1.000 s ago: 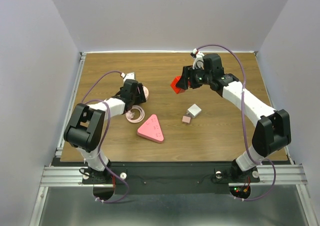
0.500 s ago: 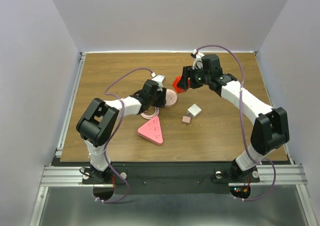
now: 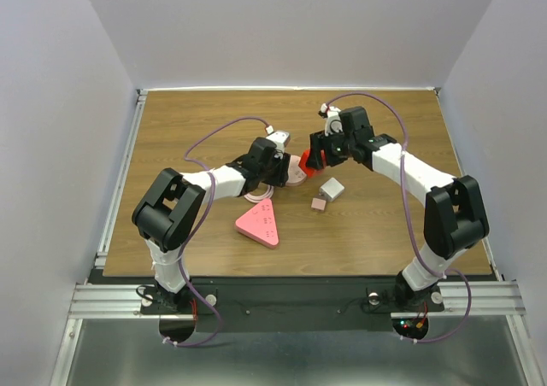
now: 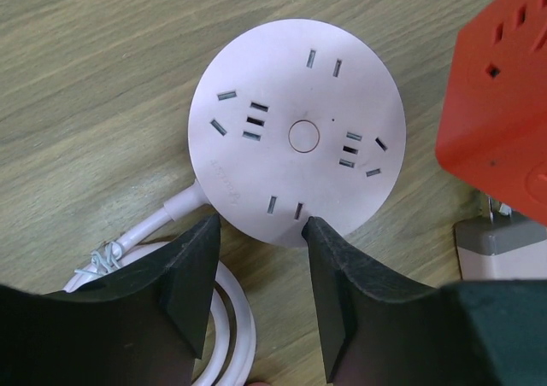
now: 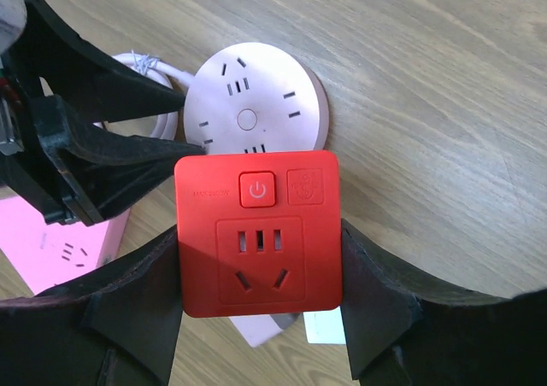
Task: Insert the plug
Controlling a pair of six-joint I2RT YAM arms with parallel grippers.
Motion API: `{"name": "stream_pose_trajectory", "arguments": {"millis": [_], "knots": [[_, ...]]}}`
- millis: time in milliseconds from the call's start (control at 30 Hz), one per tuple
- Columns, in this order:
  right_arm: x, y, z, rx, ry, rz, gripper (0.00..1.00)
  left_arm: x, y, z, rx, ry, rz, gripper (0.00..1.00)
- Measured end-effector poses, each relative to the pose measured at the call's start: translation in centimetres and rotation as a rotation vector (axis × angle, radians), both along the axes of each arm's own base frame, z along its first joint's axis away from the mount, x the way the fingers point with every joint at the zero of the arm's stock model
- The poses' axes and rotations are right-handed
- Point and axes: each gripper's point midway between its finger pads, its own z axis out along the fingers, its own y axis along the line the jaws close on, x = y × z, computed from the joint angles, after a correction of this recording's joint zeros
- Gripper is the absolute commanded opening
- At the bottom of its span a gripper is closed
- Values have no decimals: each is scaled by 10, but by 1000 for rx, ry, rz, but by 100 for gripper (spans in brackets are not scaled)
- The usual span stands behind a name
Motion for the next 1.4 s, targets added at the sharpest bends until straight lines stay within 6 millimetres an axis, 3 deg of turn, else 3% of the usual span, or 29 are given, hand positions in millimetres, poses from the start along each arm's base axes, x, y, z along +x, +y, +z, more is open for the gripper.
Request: {"name": "stream_pose_trajectory", "arguments": {"millis": [233, 733, 967, 1233, 1400], "knots": [[-4, -1, -8, -20, -14, 40, 0, 0, 2, 0, 0, 21, 21, 58], [-12, 24, -7, -25, -74, 140, 0, 5, 16, -1, -87, 107, 61, 64], [-12, 30, -28, -47, -47, 161, 1, 5, 15, 0, -124, 127, 55, 64], [-4, 30, -27, -58, -71, 157, 0, 3, 14, 0, -143, 144, 54, 52], [-2, 31, -25, -60, -81, 157, 1, 2, 14, 0, -146, 148, 53, 50]]}}
